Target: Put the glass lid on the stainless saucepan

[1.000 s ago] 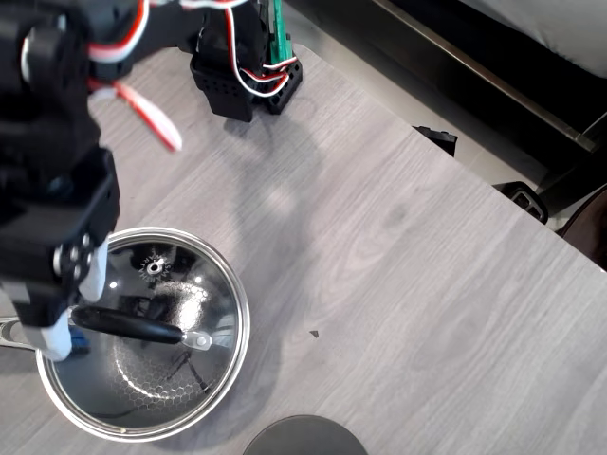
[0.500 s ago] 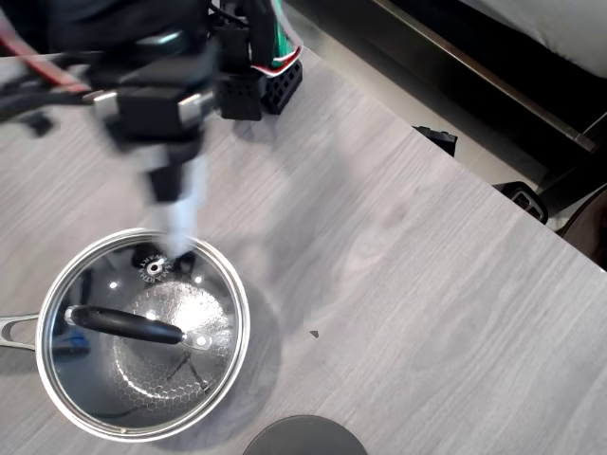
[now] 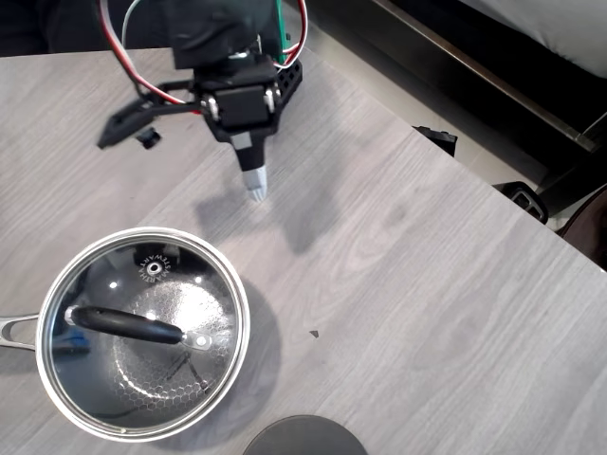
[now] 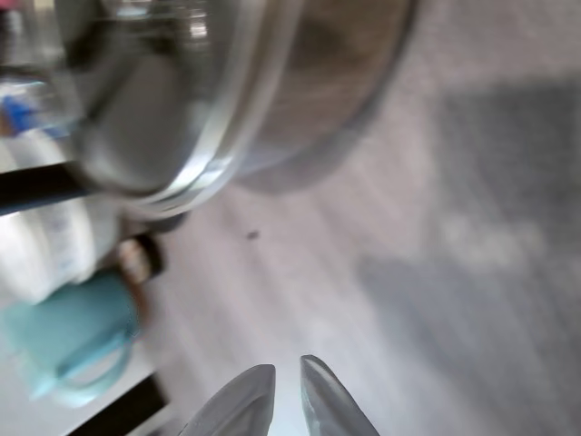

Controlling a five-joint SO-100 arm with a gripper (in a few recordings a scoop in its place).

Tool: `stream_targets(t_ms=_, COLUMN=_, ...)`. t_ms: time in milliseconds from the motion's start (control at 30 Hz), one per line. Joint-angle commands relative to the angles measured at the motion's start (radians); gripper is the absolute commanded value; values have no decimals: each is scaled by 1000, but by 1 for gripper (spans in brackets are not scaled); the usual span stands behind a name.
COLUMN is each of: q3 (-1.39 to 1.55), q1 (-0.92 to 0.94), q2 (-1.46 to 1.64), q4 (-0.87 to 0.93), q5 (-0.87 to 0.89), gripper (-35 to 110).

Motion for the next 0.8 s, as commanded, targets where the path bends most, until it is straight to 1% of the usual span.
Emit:
stream_targets(t_ms=0, q3=110, q1=-34, q2=46, q4=-41, q5=9, gripper=0)
stream_targets(t_ms=167, q3=278, q1=-60, q2=187, q4=-35, q5=37, gripper=0)
stream_targets(t_ms=300, q3=419, q1=-57, q2=420, q4=3, q5=28, gripper=0)
stream_targets(t_ms=600, q3=520, q1=-41, q2=420, q4=-17, q5=38, gripper=0)
stream_targets(t_ms=667, q3=571, q1=-34, q2=420, q4=-54, q5=40, gripper=0)
stream_targets(t_ms=767, q3=575, q1=-20, q2=420, q4=-58, q5=97, gripper=0)
